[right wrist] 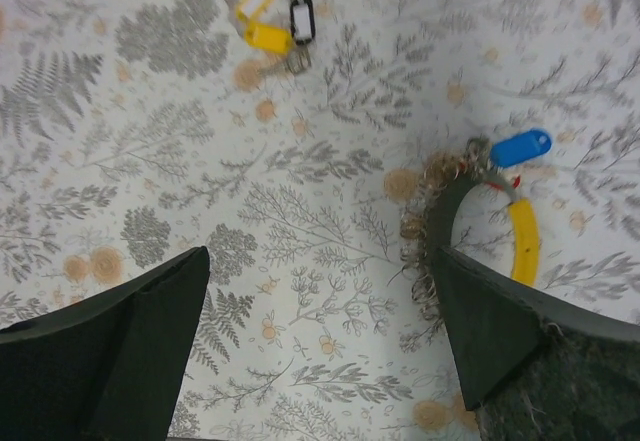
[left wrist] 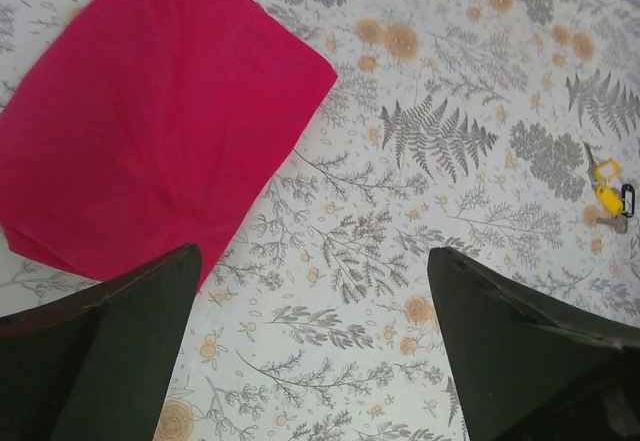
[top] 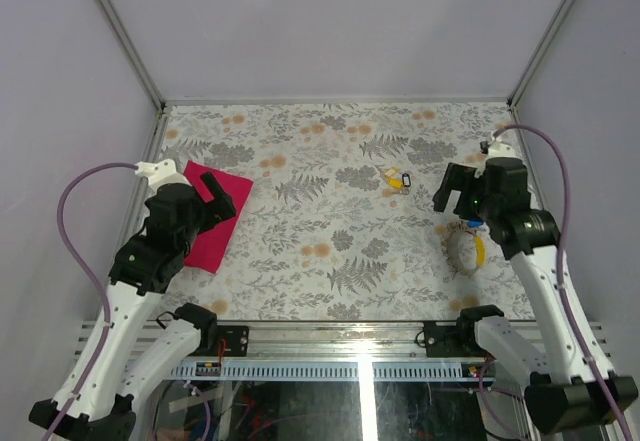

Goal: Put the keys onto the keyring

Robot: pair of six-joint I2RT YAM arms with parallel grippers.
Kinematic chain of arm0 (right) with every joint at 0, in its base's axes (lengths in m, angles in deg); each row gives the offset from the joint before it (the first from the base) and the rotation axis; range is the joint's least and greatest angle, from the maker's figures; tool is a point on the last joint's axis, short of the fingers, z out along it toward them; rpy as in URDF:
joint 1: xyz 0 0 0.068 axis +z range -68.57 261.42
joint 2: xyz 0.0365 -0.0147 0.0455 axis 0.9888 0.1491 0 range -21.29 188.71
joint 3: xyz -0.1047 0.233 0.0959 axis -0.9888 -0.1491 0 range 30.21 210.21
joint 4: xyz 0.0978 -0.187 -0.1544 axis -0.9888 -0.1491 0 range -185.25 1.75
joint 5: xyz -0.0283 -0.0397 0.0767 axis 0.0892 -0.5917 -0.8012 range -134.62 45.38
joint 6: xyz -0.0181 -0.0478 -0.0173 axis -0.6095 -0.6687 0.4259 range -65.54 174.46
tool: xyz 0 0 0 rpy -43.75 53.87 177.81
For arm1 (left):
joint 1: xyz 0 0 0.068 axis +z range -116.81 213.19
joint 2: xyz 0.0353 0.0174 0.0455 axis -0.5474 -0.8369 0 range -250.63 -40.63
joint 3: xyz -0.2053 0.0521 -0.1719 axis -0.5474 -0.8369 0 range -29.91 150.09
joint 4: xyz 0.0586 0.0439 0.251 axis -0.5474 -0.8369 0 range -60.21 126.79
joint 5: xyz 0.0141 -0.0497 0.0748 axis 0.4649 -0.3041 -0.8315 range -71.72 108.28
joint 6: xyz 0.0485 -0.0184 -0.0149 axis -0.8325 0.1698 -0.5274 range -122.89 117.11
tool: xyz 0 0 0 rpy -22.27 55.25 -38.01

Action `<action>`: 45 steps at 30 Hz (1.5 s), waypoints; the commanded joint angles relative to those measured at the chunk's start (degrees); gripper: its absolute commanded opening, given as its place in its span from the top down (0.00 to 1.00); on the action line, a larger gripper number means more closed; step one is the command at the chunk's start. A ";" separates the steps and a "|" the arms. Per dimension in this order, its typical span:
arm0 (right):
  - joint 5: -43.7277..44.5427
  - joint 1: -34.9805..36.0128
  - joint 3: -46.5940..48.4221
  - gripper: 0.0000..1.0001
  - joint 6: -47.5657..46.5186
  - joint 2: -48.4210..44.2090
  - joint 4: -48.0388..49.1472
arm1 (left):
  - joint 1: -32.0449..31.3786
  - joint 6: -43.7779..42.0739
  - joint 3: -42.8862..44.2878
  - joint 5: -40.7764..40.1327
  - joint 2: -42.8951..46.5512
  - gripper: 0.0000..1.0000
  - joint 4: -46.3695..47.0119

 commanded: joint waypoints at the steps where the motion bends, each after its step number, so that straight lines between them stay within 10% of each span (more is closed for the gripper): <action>1: 0.39 0.18 -5.16 0.01 6.68 5.02 6.01 | -0.18 0.53 -1.81 2.89 -0.26 0.00 3.14; 21: -2.11 -12.69 -19.56 0.01 12.51 27.05 29.08 | -0.20 -3.53 -5.76 12.11 1.41 0.00 7.41; 45: -8.84 -9.85 -24.12 0.06 13.71 30.29 29.69 | -0.20 -2.79 -5.80 10.61 -0.18 0.00 7.13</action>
